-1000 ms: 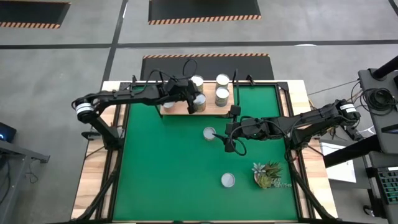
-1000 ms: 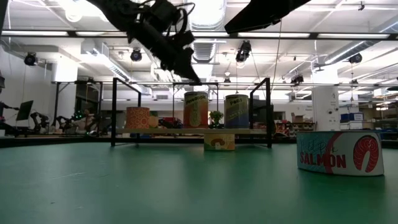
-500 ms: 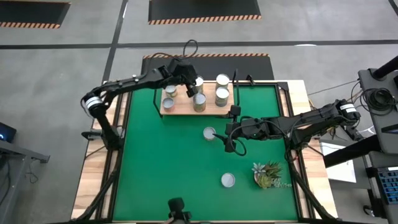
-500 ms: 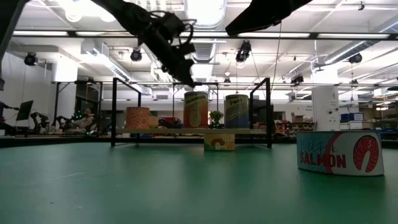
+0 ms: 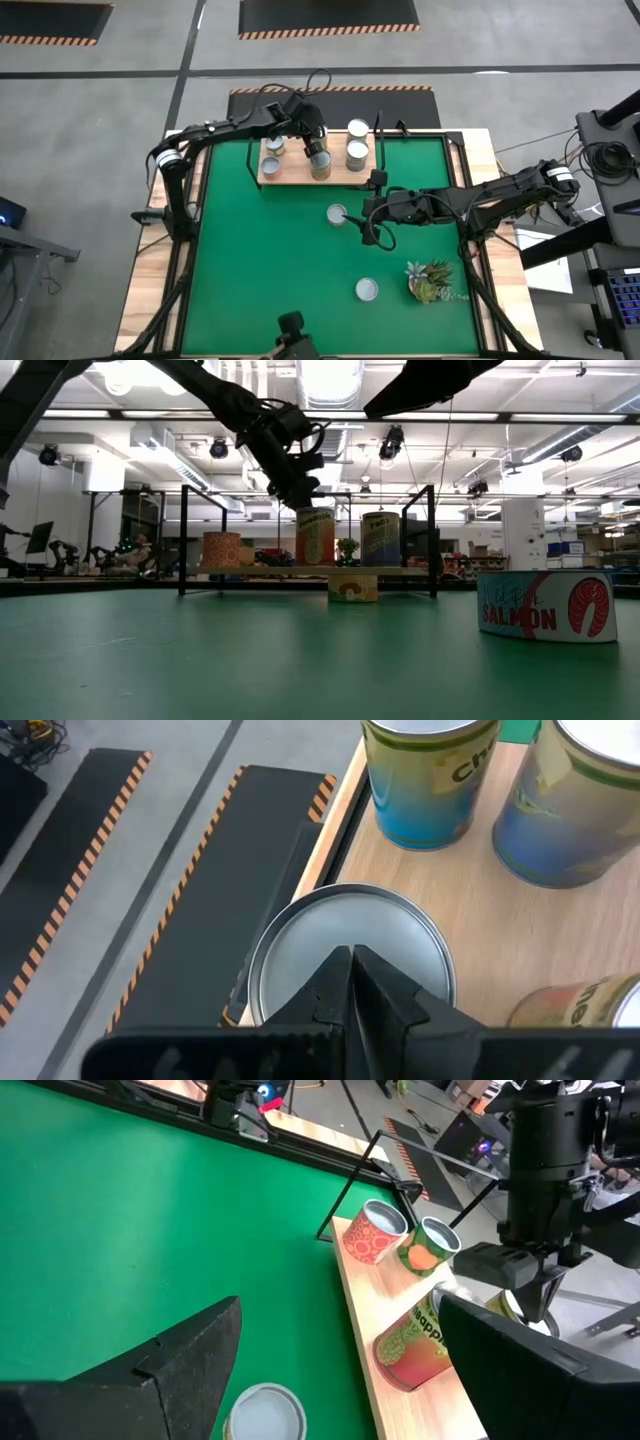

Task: Pick and place cans onto a shelf
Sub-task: Adjust the canned goods on the shelf

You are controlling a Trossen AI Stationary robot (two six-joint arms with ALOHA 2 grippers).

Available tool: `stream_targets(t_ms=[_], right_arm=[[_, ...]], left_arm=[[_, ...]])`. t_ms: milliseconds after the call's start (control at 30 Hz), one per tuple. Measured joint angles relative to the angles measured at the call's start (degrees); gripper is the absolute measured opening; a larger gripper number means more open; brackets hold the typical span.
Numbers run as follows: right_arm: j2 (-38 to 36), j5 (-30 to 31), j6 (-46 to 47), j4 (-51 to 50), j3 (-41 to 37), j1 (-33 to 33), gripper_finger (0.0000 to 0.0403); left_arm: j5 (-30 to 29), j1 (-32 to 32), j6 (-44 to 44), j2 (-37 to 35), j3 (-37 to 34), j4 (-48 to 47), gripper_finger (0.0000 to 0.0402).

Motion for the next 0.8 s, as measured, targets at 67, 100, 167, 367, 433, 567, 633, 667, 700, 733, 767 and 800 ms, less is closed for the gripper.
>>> stream_targets(t_ms=[67, 100, 167, 367, 433, 567, 633, 667, 700, 733, 767, 800], right_arm=[[0.0, 0.0, 0.0, 0.0, 0.0, 0.0, 0.0326], [0.0, 0.0, 0.0, 0.0, 0.0, 0.0, 0.0326], [0.0, 0.0, 0.0, 0.0, 0.0, 0.0, 0.0326], [0.0, 0.0, 0.0, 0.0, 0.0, 0.0, 0.0326], [0.0, 0.0, 0.0, 0.0, 0.0, 0.0, 0.0326], [0.0, 0.0, 0.0, 0.0, 0.0, 0.0, 0.0326], [0.0, 0.0, 0.0, 0.0, 0.0, 0.0, 0.0326], [0.0, 0.0, 0.0, 0.0, 0.0, 0.0, 0.0326], [0.0, 0.0, 0.0, 0.0, 0.0, 0.0, 0.0326], [0.0, 0.0, 0.0, 0.0, 0.0, 0.0, 0.0326], [0.0, 0.0, 0.0, -0.1, 0.0, 0.0, 0.0326], [0.0, 0.0, 0.0, -0.1, 0.0, 0.0, 0.0326]], left_arm=[[0.0, -0.2, -0.1, 0.0, 0.0, -0.1, 0.0000], [0.0, -0.4, -0.2, 0.0, 0.0, -0.2, 0.0000], [-0.1, -0.7, -0.3, 0.0, 0.0, -0.4, 0.0000], [-0.1, -1.9, -1.3, 0.0, 0.0, -0.7, 0.0000], [-0.1, -2.1, -1.6, 0.0, 0.0, -0.8, 0.0000], [-0.1, -2.4, -3.0, -0.1, 0.0, -0.9, 0.0000], [0.0, -2.4, -3.5, -0.4, -0.1, -1.4, 0.0000], [0.0, -2.4, -3.7, -0.5, -0.1, -1.7, 0.0000], [0.1, -2.4, -3.8, -0.8, -0.1, -1.9, 0.0000], [0.1, -2.4, -4.0, -0.8, -0.2, -2.1, 0.0000], [0.1, -2.4, -4.3, -1.0, -0.2, -2.1, 0.0000], [0.1, -2.4, -4.4, -1.1, -0.2, -2.2, 0.0000]])
